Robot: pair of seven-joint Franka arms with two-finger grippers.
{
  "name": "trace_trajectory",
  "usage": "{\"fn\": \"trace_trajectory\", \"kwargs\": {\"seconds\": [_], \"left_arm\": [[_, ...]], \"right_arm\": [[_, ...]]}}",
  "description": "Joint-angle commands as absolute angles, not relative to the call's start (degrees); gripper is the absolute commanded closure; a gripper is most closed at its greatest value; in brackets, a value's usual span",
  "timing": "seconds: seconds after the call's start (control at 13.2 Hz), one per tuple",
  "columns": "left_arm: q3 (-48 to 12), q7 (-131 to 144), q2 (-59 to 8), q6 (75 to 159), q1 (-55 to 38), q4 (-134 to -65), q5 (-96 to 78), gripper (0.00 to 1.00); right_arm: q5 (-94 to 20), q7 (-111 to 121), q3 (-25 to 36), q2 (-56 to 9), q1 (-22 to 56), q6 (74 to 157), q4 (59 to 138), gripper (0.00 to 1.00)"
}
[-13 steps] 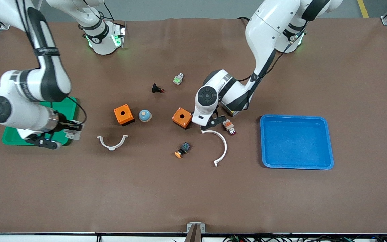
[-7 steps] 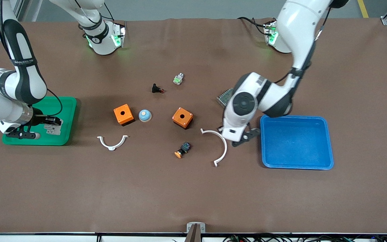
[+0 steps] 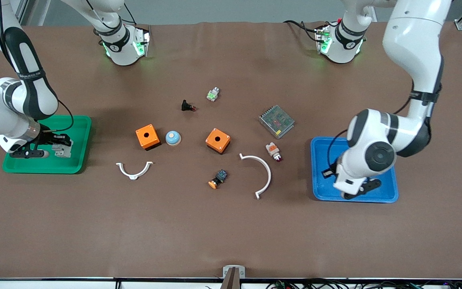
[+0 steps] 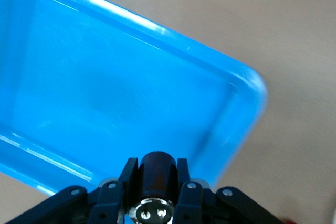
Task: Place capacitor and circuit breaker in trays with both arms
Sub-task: 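Lower and release the breaker in the green tray while the left gripper releases the capacitor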
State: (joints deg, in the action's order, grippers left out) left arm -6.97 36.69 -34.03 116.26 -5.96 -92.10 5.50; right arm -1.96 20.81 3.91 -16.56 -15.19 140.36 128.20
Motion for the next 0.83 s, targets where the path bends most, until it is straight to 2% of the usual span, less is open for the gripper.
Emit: {"fn": "trace_trajectory", "kwargs": {"seconds": [0.0,0.08,0.15,0.23,0.3,0.38,0.45,0.53,0.6,0.68,0.75], "left_arm": [[-7.6,33.8,-37.2,118.4,-2.6,-91.2,6.7,1.00],[-7.6,33.1,-38.1,119.3,-1.7,-91.3,6.8,1.00],[-7.6,33.0,-39.1,119.6,-1.1,-91.3,6.8,0.99],[-7.6,32.8,-39.7,119.6,-0.7,-91.5,6.9,0.98],[-7.6,31.1,-40.3,119.6,-0.1,-91.6,6.9,0.97],[-7.6,28.9,-40.7,119.5,0.7,-91.7,6.9,0.89],[-7.6,27.5,-41.1,119.5,0.9,-91.8,6.9,0.71],[-7.6,26.6,-41.2,119.5,1.1,-91.9,7.0,0.39],[-7.5,26.0,-41.1,119.4,1.5,-91.9,7.0,0.09],[-7.6,25.5,-40.9,119.2,1.9,-91.8,7.0,0.00],[-7.6,24.9,-40.4,118.8,2.0,-91.4,7.0,0.00]], "right_arm": [[-1.3,21.8,2.7,-16.3,-16.9,142.4,130.2,0.67],[-1.3,21.9,2.7,-16.3,-16.9,142.2,130.2,0.52],[-1.3,21.9,2.7,-16.3,-17.0,141.9,130.1,0.30],[-1.3,21.8,2.7,-16.0,-16.9,141.5,129.9,0.19],[-1.3,21.7,2.6,-15.6,-16.6,139.9,129.6,0.18],[-1.4,21.6,2.5,-14.8,-16.4,137.5,128.3,0.16],[-1.4,21.5,2.5,-13.5,-16.3,133.5,125.8,0.06],[-1.8,21.5,2.4,-12.5,-16.3,130.8,123.9,0.01],[-2.0,21.1,2.3,-11.2,-16.3,129.3,122.9,0.01],[-2.4,20.7,2.2,-9.4,-16.3,128.6,122.9,0.00],[-2.6,19.6,2.0,-7.5,-15.9,127.2,122.6,0.00]]}}
